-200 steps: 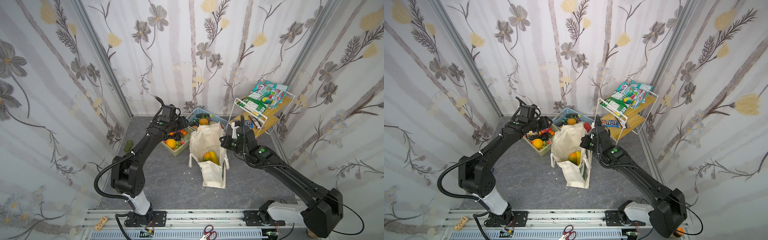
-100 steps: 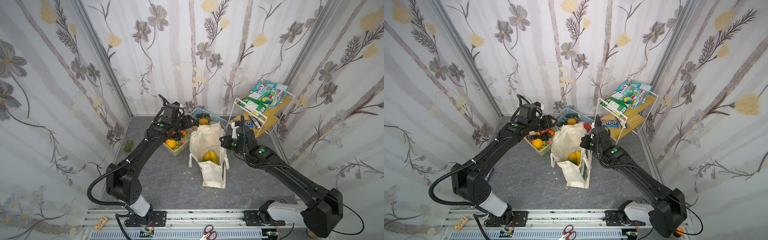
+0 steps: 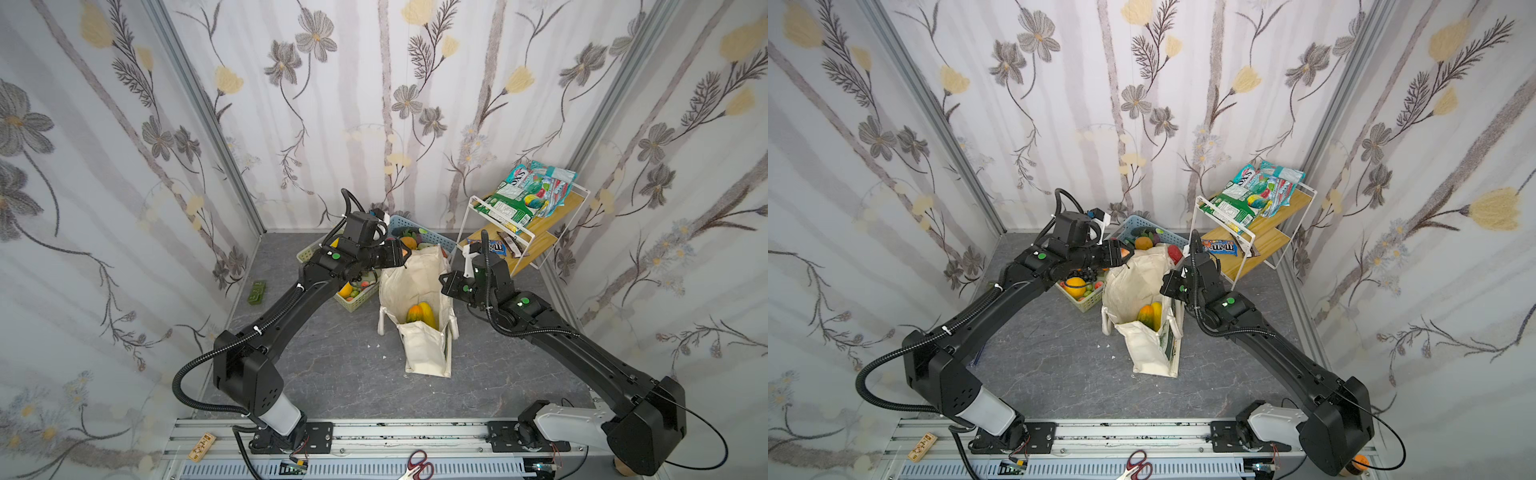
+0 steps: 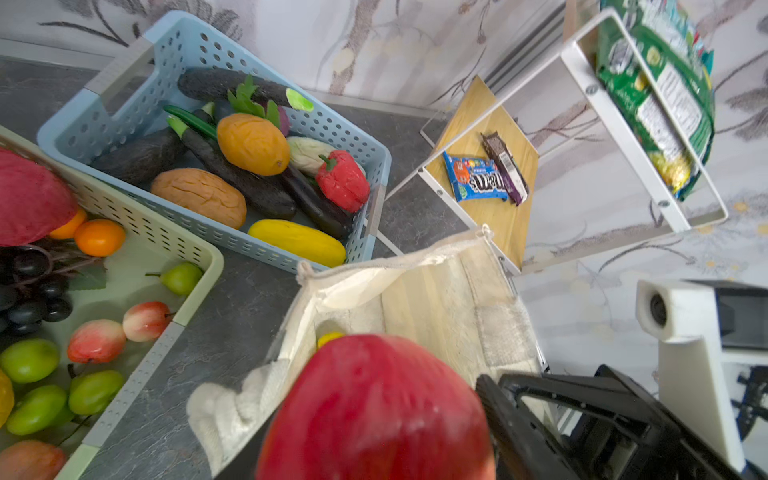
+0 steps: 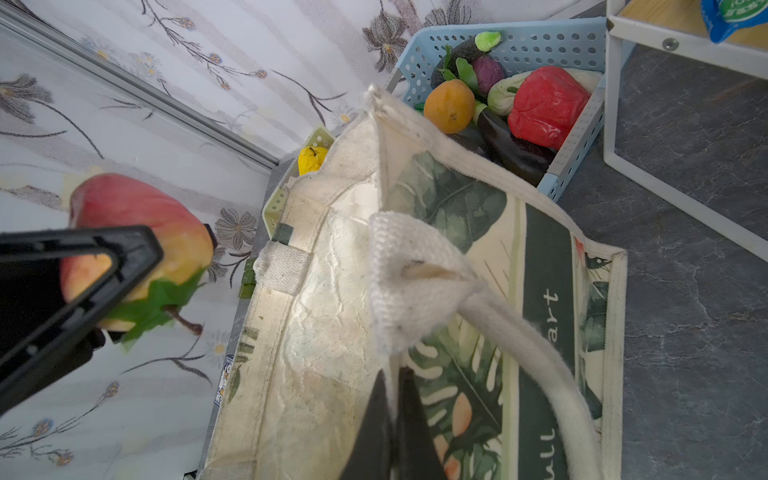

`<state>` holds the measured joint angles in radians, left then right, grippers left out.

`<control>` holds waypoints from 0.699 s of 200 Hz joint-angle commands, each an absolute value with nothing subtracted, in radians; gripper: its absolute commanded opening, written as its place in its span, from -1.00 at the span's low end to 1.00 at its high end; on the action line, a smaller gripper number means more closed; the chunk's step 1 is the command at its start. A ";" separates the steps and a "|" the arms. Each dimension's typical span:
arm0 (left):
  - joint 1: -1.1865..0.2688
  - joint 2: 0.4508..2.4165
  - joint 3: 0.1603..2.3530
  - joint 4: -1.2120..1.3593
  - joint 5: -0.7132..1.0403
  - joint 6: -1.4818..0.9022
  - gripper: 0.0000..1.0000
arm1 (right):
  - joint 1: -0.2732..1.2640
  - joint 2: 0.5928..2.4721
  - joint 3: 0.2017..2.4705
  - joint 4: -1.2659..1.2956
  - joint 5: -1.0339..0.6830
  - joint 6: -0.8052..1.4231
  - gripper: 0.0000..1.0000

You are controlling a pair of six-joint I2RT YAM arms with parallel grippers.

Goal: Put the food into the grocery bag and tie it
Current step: 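Carry the apple with the left gripper over the open tote bag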

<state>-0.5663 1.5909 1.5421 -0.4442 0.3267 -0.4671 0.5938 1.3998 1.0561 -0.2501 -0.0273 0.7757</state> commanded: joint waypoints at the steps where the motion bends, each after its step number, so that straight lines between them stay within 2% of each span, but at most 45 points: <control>1: -0.586 1.570 1.517 -0.470 0.332 -0.429 0.22 | 0.594 1.401 1.051 -0.210 -0.029 0.773 -0.98; 140: -0.719 1.586 1.466 -0.521 0.226 -0.352 0.22 | 0.594 1.391 1.043 -0.219 -0.025 0.776 -0.98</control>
<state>-0.7078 1.5745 1.4704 -0.5076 0.2623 -0.3744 0.5934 1.3960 1.0466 -0.2481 -0.0273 0.7761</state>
